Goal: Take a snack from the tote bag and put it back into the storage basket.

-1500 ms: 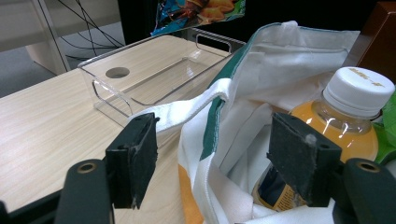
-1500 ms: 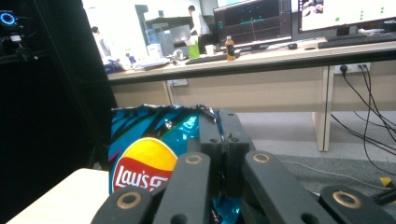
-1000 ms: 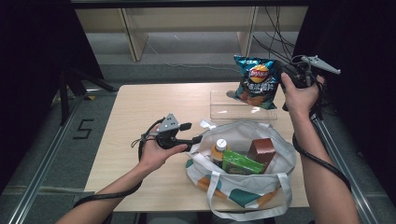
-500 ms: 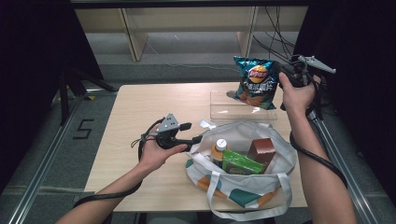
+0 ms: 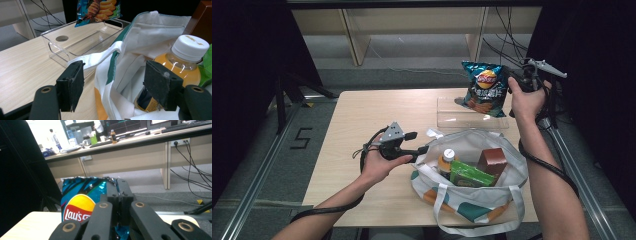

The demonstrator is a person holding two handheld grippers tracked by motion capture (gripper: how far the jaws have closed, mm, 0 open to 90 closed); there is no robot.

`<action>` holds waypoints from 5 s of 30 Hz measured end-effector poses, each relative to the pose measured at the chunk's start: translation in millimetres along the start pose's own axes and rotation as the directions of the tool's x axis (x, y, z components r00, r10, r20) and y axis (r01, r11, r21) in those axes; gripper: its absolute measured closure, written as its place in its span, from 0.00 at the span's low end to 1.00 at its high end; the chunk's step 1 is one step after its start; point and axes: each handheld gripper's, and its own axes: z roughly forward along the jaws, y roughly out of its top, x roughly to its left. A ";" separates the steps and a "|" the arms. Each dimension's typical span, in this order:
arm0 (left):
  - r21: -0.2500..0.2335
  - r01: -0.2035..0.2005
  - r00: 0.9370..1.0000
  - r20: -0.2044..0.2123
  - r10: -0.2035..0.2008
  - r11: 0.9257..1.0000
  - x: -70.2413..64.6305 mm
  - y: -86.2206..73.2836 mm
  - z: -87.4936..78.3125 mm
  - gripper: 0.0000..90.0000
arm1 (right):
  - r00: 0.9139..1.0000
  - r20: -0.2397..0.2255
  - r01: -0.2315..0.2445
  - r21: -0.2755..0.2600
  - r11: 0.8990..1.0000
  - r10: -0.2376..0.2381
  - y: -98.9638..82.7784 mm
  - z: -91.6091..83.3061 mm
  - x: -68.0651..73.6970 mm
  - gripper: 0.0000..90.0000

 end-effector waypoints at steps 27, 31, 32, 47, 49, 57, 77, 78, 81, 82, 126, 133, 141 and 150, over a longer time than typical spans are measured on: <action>-0.002 -0.002 1.000 -0.002 0.002 1.000 1.1 0.7 -1.7 0.35 | 0.999 0.023 -0.030 0.044 0.999 0.029 -12.5 17.0 -3.0 1.00; -0.001 -0.002 1.000 0.000 0.002 1.000 1.0 0.2 -1.4 0.35 | 0.999 0.017 -0.029 0.037 0.999 0.028 -15.3 19.9 -4.7 1.00; -0.002 -0.001 1.000 0.000 0.001 1.000 1.0 0.2 -1.3 0.35 | 0.999 0.024 -0.033 0.041 0.999 0.032 -15.7 19.9 -4.7 1.00; 0.000 -0.004 1.000 0.000 0.004 1.000 1.5 0.0 -1.6 0.35 | 0.997 0.050 -0.066 0.080 0.995 0.063 -25.4 25.1 -6.1 1.00; 0.000 -0.002 1.000 0.002 0.002 1.000 1.2 -0.2 -1.3 0.35 | 0.998 0.042 -0.057 0.070 0.996 0.054 -26.7 26.8 -7.8 1.00; 0.000 -0.003 1.000 0.003 0.003 1.000 0.9 0.1 -1.5 0.35 | 0.996 0.059 -0.076 0.074 0.994 0.072 -29.4 28.3 -11.1 1.00; -0.001 -0.003 1.000 0.005 0.003 1.000 0.7 -0.1 -1.5 0.35 | 0.992 0.081 -0.100 0.101 0.990 0.092 -37.5 34.1 -16.5 1.00; -0.001 -0.003 1.000 0.005 0.003 1.000 0.8 -0.1 -1.5 0.35 | 0.993 0.080 -0.100 0.097 0.990 0.092 -38.2 34.6 -17.3 1.00; -0.001 -0.003 1.000 0.005 0.003 1.000 0.8 -0.4 -1.1 0.35 | 0.991 0.089 -0.107 0.101 0.989 0.098 -40.6 35.3 -18.3 1.00; -0.001 -0.001 1.000 0.005 0.001 1.000 0.6 -0.5 -1.0 0.35 | 0.992 0.097 -0.095 0.110 0.989 0.085 -40.9 35.2 -19.3 1.00; -0.002 -0.003 1.000 0.008 0.003 1.000 0.1 -0.9 -0.4 0.35 | 0.983 0.182 -0.040 0.135 0.990 0.015 -44.1 25.9 -32.7 0.64; -0.004 -0.003 1.000 0.004 0.003 1.000 -0.1 -0.2 -1.2 0.35 | 0.984 0.176 -0.040 0.115 0.993 0.020 -42.4 18.1 -31.5 0.54; -0.005 -0.001 1.000 0.003 0.001 1.000 0.0 -0.2 -1.6 0.35 | 0.982 0.188 -0.039 0.112 0.993 0.018 -38.7 0.6 -31.4 0.47; -0.004 -0.003 1.000 0.001 0.003 1.000 -1.4 0.4 -2.4 0.35 | 0.987 0.164 -0.021 0.112 0.993 0.002 -38.0 -21.1 -31.1 0.45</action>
